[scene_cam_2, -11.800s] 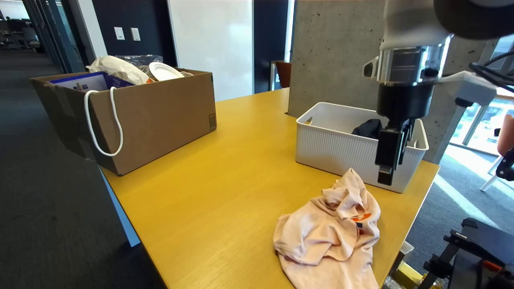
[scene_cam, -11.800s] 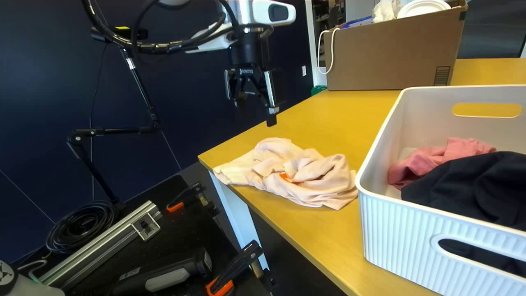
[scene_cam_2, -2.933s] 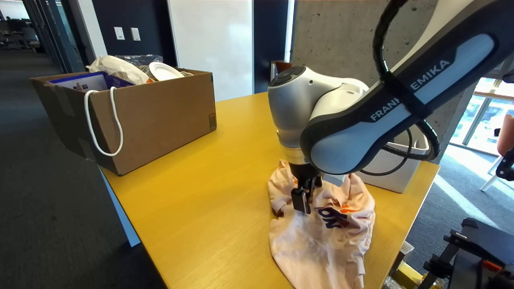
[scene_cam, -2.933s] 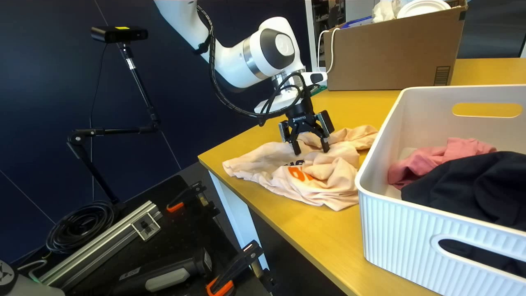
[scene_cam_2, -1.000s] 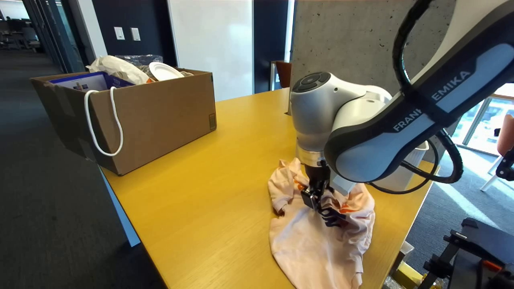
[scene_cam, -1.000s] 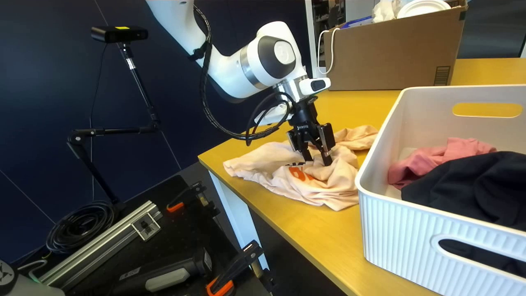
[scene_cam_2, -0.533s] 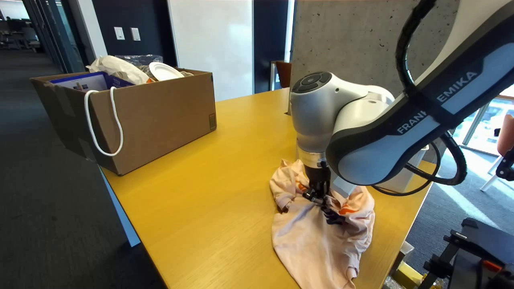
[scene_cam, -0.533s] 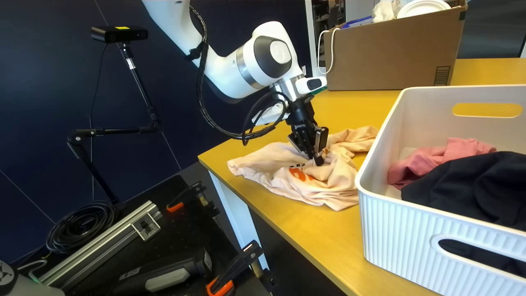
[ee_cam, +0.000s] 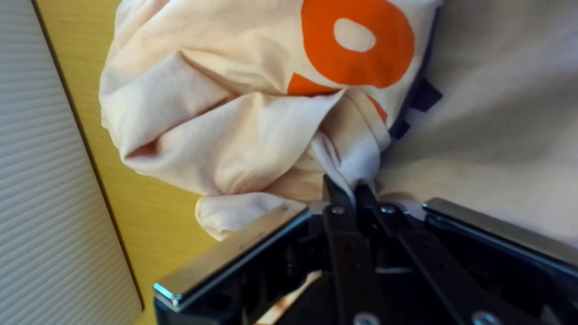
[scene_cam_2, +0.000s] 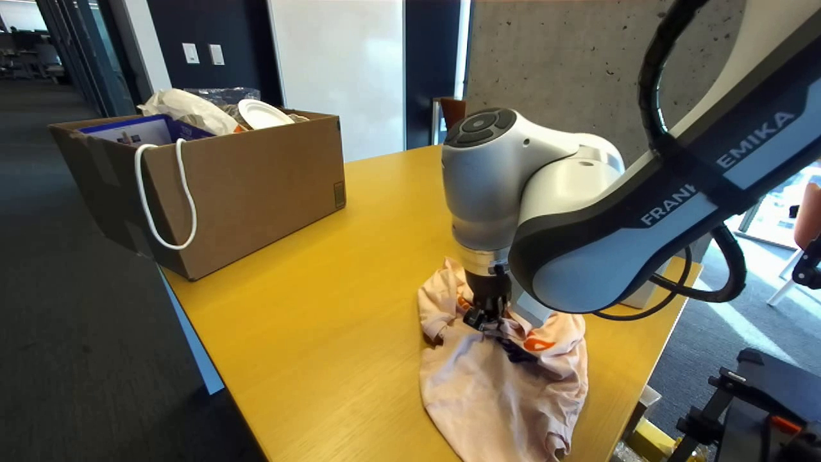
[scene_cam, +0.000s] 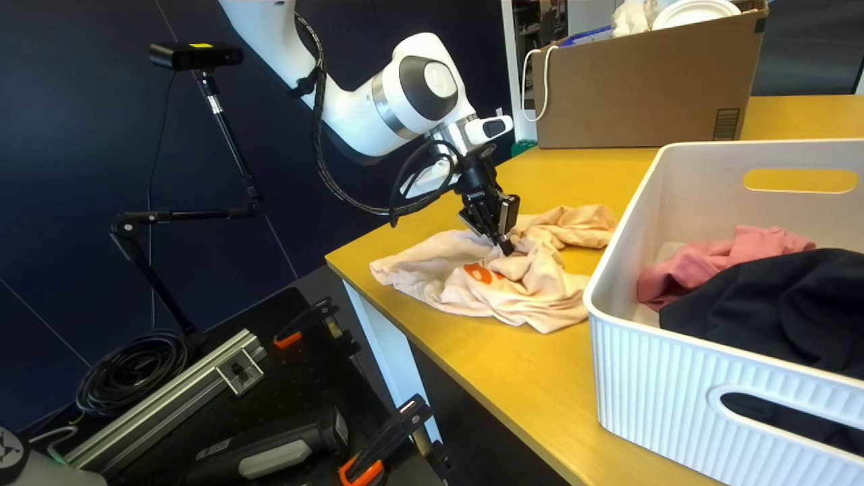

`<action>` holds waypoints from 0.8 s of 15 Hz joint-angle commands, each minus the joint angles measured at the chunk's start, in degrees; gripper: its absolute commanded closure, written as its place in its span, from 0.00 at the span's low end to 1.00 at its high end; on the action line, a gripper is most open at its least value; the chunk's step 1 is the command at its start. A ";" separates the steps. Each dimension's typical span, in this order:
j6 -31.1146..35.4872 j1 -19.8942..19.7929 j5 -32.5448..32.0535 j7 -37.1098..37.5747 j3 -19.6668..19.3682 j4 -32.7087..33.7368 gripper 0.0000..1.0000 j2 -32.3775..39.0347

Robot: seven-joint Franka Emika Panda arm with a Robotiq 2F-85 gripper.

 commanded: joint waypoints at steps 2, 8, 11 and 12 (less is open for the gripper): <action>-1.88 3.15 -1.31 0.35 -0.08 4.54 0.98 1.06; -2.89 5.71 -1.20 -0.22 0.61 9.00 0.98 3.29; -3.16 5.79 -1.03 -0.11 0.44 8.26 0.67 2.71; -3.76 6.12 -1.16 0.34 0.19 7.13 0.62 2.00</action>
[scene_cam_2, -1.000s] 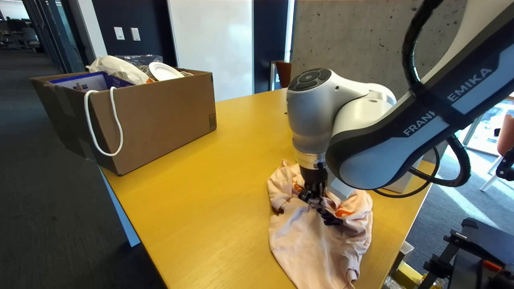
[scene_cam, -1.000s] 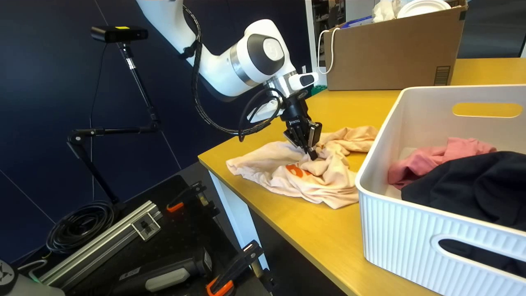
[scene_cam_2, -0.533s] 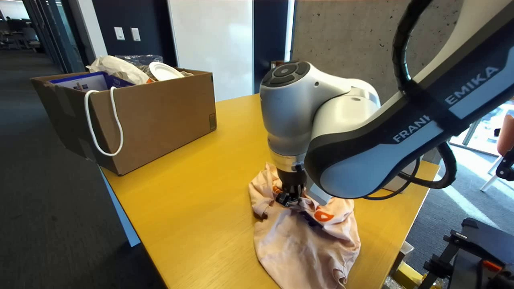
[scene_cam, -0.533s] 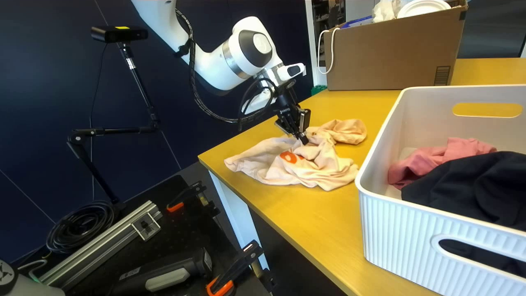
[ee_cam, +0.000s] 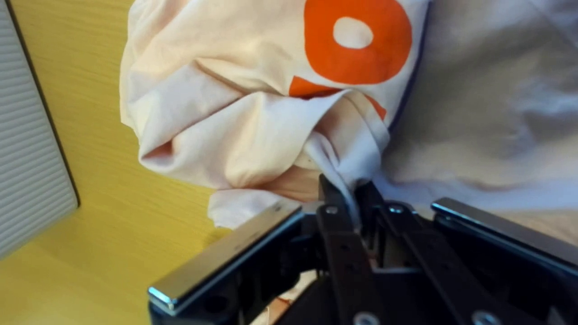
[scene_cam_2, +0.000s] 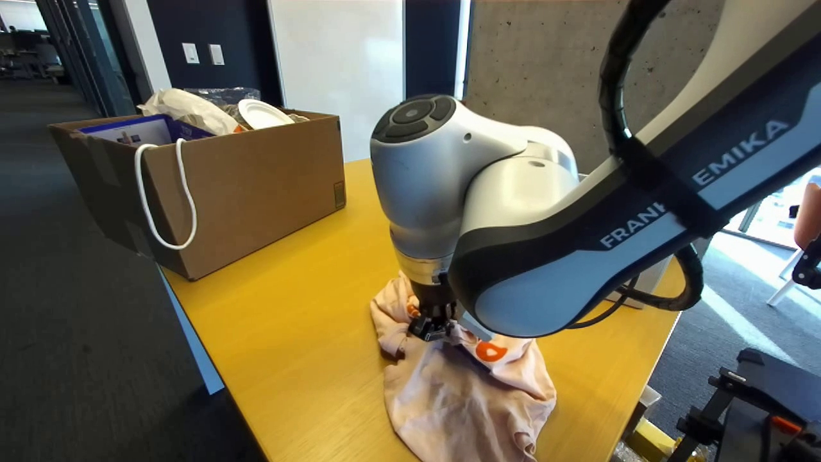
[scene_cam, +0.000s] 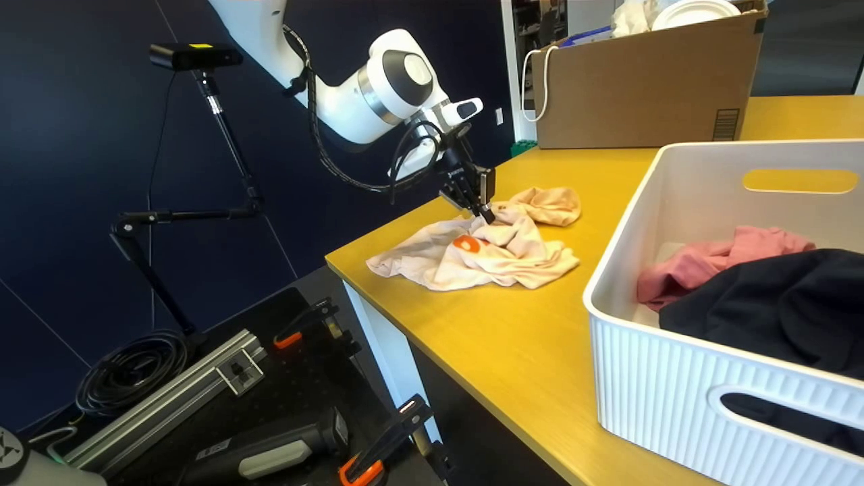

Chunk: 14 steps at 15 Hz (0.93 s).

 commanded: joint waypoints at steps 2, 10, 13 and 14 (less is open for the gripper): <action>-3.15 0.55 -1.16 0.26 -0.09 -3.43 0.48 -2.96; -0.38 -5.34 -1.42 -14.64 4.53 -9.17 0.00 -7.70; -0.44 -9.63 -0.13 -25.20 7.80 -9.69 0.00 -8.25; -0.73 -10.56 -0.47 -28.71 8.80 -10.42 0.00 -8.91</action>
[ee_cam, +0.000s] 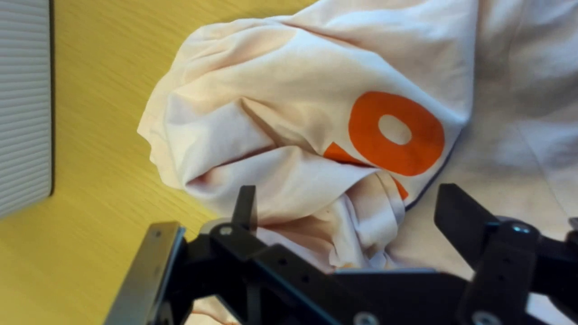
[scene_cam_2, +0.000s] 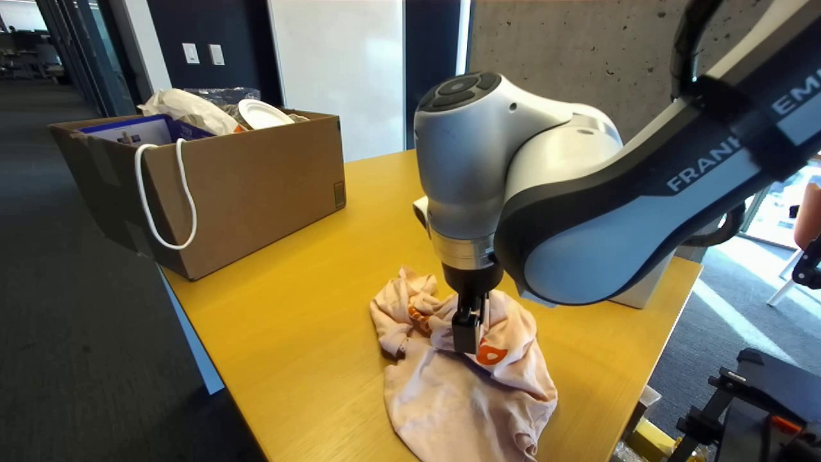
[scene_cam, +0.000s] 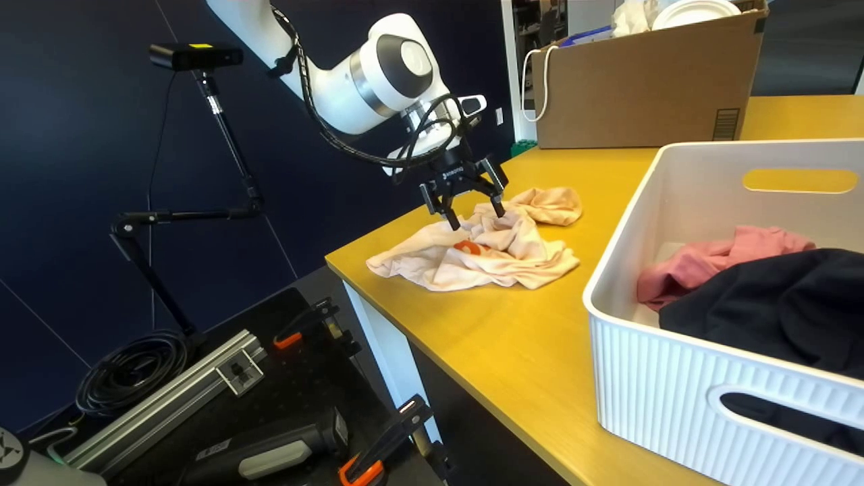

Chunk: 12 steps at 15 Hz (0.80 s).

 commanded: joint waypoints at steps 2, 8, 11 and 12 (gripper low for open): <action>-0.04 -5.22 -0.03 -14.91 5.09 -4.78 0.00 -4.57; -4.38 -13.83 6.98 -38.52 13.10 -6.88 0.00 -7.92; -5.81 -12.94 8.02 -37.71 12.38 -5.27 0.00 -6.37; -6.60 -13.38 8.86 -38.99 12.95 -5.33 0.00 -6.89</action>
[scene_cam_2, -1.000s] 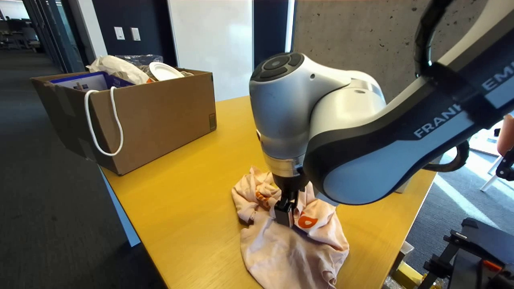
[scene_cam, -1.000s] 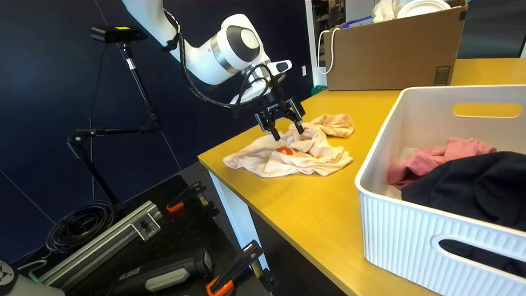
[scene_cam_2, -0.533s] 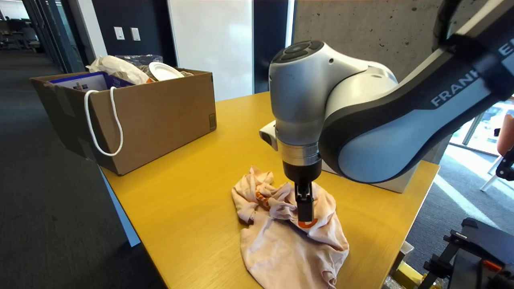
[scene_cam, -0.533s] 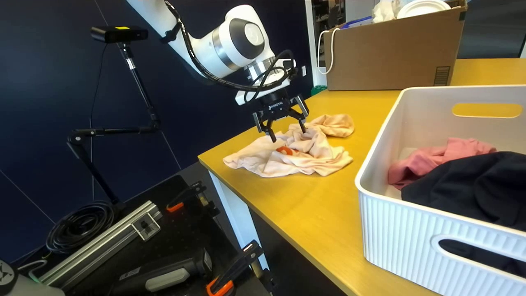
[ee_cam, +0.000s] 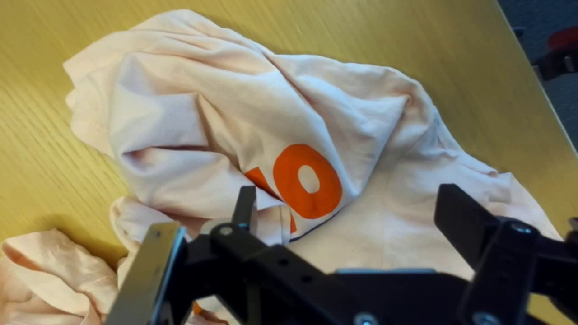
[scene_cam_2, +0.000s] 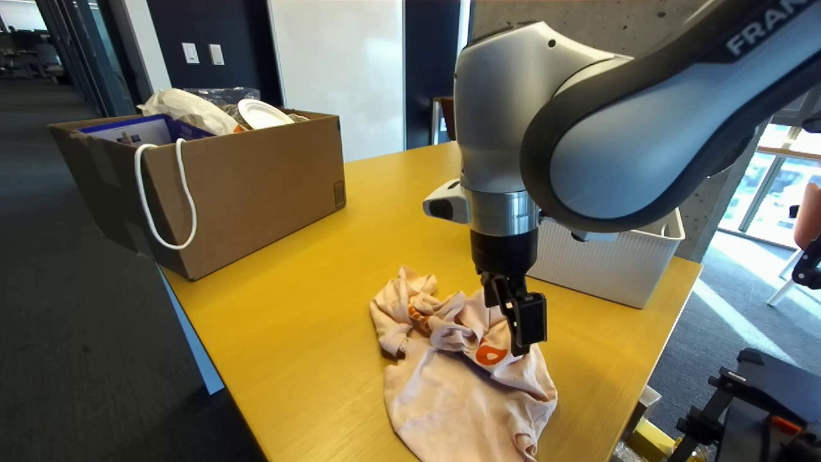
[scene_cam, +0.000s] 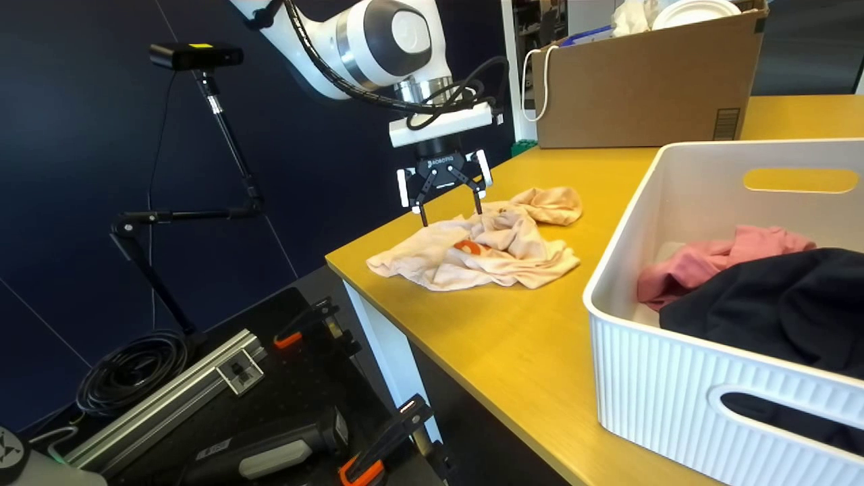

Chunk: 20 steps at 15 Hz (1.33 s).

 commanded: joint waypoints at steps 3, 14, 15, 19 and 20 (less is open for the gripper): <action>1.01 0.39 -1.57 -1.30 -1.42 0.94 0.00 1.18; 12.61 1.29 -11.64 -7.15 -3.62 2.92 0.00 7.14; 13.71 1.16 -11.82 -7.68 -3.59 3.05 0.00 7.49; 15.30 -0.25 -10.52 -13.68 -2.58 5.29 0.00 9.54; 15.65 -0.10 -10.69 -14.41 -2.80 5.32 0.00 9.51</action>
